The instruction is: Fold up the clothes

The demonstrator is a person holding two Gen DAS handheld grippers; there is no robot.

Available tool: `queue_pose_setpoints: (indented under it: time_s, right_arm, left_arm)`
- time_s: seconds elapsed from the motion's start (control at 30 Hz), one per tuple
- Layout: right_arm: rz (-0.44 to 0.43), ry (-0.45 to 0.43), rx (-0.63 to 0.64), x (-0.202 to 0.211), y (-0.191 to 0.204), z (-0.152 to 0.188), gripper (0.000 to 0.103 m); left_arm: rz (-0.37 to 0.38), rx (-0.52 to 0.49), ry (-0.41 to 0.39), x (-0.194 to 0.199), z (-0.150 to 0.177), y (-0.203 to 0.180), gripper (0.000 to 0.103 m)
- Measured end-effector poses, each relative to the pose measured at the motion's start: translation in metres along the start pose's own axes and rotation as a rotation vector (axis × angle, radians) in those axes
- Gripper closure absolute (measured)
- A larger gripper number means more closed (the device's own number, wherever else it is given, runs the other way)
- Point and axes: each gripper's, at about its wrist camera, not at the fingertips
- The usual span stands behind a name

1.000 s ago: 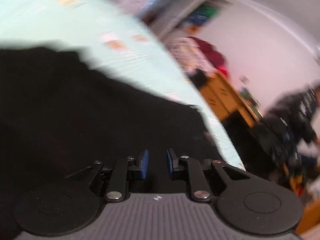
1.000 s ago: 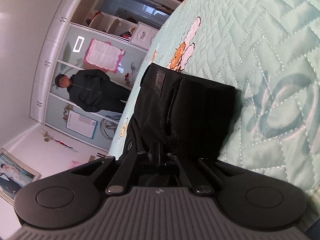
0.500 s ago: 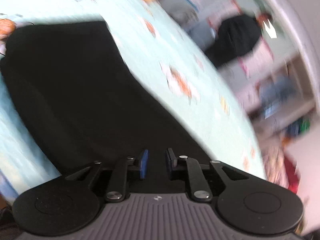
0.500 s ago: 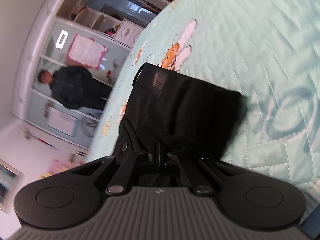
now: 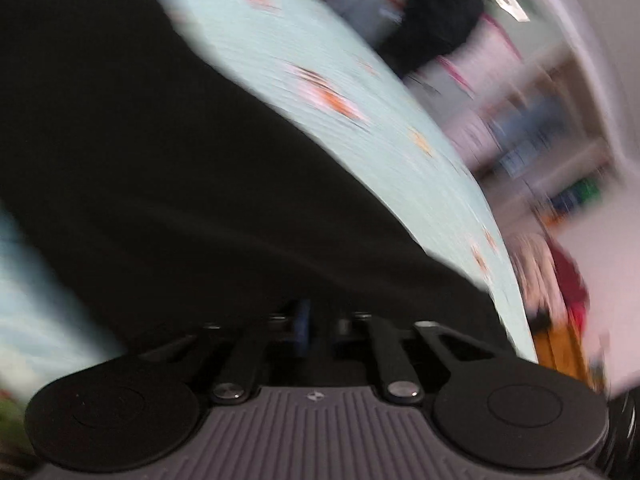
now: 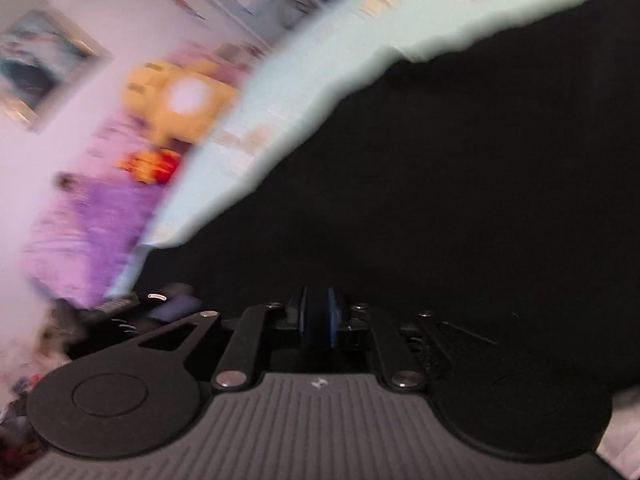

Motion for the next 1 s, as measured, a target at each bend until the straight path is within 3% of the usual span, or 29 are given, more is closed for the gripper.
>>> queue_pose_setpoints:
  time_s: [0.1, 0.2, 0.27, 0.33, 0.43, 0.5, 0.67, 0.77, 0.83, 0.87, 0.93, 1.0]
  right_arm:
    - [-0.033, 0.01, 0.043, -0.001, 0.013, -0.006, 0.097]
    - [-0.133, 0.08, 0.127, -0.024, 0.043, -0.02, 0.097]
    - [-0.193, 0.156, 0.194, -0.053, 0.067, -0.022, 0.097]
    - [-0.209, 0.237, 0.276, -0.084, 0.088, -0.021, 0.097]
    - [-0.202, 0.315, 0.346, -0.129, 0.105, -0.025, 0.097]
    - [-0.235, 0.334, 0.32, -0.157, 0.11, -0.035, 0.097]
    - [-0.248, 0.324, 0.357, -0.222, 0.139, -0.046, 0.1]
    - [-0.227, 0.244, 0.329, -0.248, 0.15, -0.055, 0.102]
    - [-0.214, 0.184, 0.27, -0.252, 0.151, -0.057, 0.101]
    - [-0.211, 0.172, 0.265, -0.249, 0.154, -0.054, 0.095]
    - [-0.256, 0.191, 0.293, -0.243, 0.167, -0.045, 0.094]
    - [-0.316, 0.245, 0.301, -0.238, 0.175, -0.031, 0.087]
  left_arm:
    - [-0.01, 0.09, -0.066, 0.016, -0.017, 0.013, 0.09]
    - [0.054, 0.085, -0.097, 0.012, -0.015, -0.004, 0.064]
    - [0.061, 0.039, -0.113, 0.007, -0.014, -0.013, 0.063]
    - [0.021, 0.009, -0.138, 0.004, -0.016, -0.012, 0.063]
    - [-0.037, 0.066, -0.192, 0.016, -0.024, 0.014, 0.069]
    - [-0.014, 0.117, -0.212, 0.018, -0.028, 0.024, 0.069]
    - [-0.038, 0.167, -0.298, 0.028, -0.031, 0.031, 0.069]
    - [-0.055, 0.182, -0.337, 0.035, -0.033, 0.029, 0.069]
    - [-0.061, 0.158, -0.349, 0.04, -0.033, 0.023, 0.068]
    - [-0.063, 0.138, -0.35, 0.042, -0.033, 0.02, 0.067]
    - [-0.07, 0.092, -0.368, 0.043, -0.034, 0.012, 0.063]
    - [-0.107, 0.067, -0.4, 0.046, -0.033, 0.011, 0.06]
Point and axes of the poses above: each gripper's, at about its wrist camera, not at the fingertips, and x roughly against the way its jaws point, y to its left, z to its underside, and after that the axes turned 7 degrees about -y, right-handed
